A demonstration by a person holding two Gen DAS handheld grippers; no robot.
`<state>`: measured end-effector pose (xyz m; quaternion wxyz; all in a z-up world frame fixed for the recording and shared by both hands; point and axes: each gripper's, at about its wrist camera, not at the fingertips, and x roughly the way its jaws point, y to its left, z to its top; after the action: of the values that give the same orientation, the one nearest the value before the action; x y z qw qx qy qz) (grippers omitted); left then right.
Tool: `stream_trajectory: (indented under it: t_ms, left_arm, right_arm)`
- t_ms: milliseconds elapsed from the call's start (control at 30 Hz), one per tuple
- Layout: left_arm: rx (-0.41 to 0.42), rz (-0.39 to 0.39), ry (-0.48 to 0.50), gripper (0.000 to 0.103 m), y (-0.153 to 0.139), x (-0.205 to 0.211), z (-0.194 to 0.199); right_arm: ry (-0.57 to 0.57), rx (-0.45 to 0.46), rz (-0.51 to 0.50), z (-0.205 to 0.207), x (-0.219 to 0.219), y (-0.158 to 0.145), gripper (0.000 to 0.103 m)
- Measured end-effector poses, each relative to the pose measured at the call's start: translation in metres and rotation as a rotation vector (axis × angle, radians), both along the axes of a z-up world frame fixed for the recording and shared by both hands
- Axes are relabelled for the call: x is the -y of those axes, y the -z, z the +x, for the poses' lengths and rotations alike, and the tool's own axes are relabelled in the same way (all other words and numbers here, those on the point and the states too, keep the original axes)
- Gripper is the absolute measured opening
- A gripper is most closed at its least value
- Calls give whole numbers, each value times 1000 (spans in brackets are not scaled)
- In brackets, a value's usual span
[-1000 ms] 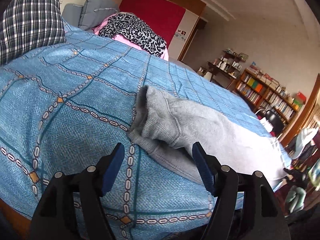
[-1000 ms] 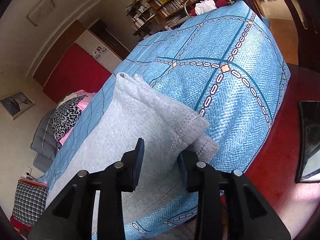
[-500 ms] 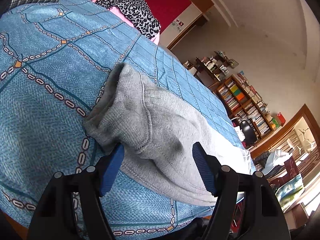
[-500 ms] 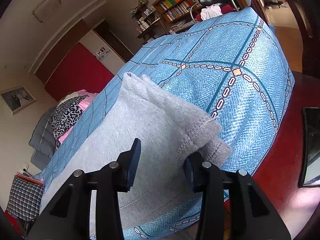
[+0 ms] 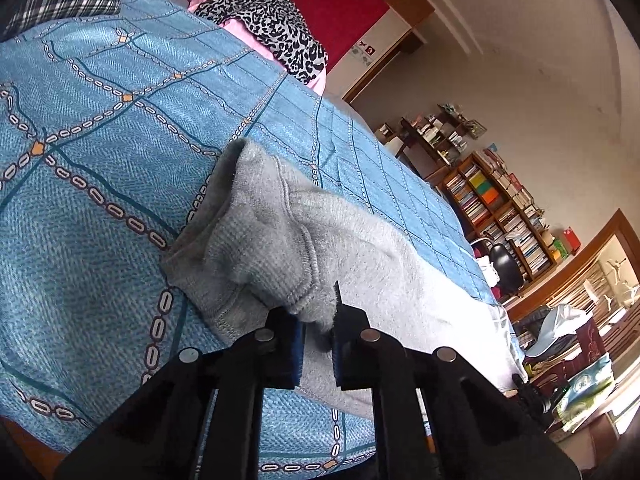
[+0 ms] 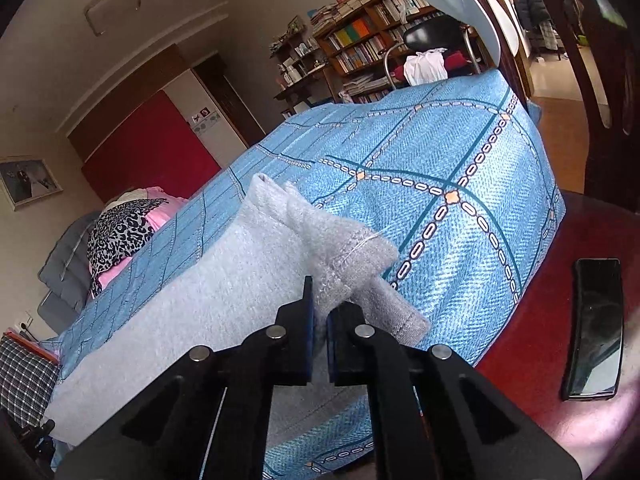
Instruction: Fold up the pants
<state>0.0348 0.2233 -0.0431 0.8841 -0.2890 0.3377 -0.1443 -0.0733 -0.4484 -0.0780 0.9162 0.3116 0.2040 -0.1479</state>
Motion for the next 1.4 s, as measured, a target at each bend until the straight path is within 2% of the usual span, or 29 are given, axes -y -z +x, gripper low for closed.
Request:
stream_trajectory:
  t_ms: [167,367,500,533,567,633,700,767,867,967,1100,1233,1333,1400]
  left_arm:
    - [-7,40,-14,9,-2,-7,-11]
    - [-83,72,-22,11,23,-10,-14]
    - [-81,130,-29,21,19,-8,-17]
    - [-86,164,-46,33,17,-8,-18]
    - [-93,212,-80,52,15,-8,-20]
    - [-85,276,-116,56,9,-11,-24]
    - [-67,302,-133,56,1,-10,-31]
    - [-45,369,-160,56,-8,-3,-34]
    - [-4,499,-213,56,-22,15,-37]
    - [65,572,-234,56,-37,35,-41]
    - [170,624,-218,57,-54,61,-47]
    - [207,594,-60,58,-57,106,-30]
    - [201,584,70,58,-48,145,-11]
    - [197,592,149,58,-40,172,-4]
  right_arm:
    - [-10,-41,-24,-11,-2,-1,4]
    - [7,-148,13,-3,2,37,4]
    - [4,-172,-9,0,0,40,5]
    - [3,-170,-13,0,0,38,7]
    - [6,-169,-15,0,1,35,16]
    - [33,-169,-45,-2,1,29,28]
    - [98,-178,-114,-6,0,20,49]
    - [161,-170,-171,-11,-1,13,50]
    - [174,-126,-249,-12,-14,-2,50]
    - [75,-73,-307,2,-40,-15,50]
    - [-163,-31,-269,37,-83,-19,51]
    - [-394,-36,-195,75,-130,-12,51]
    - [-545,-52,-212,94,-172,-11,51]
    - [-631,-82,-252,103,-198,-10,57]
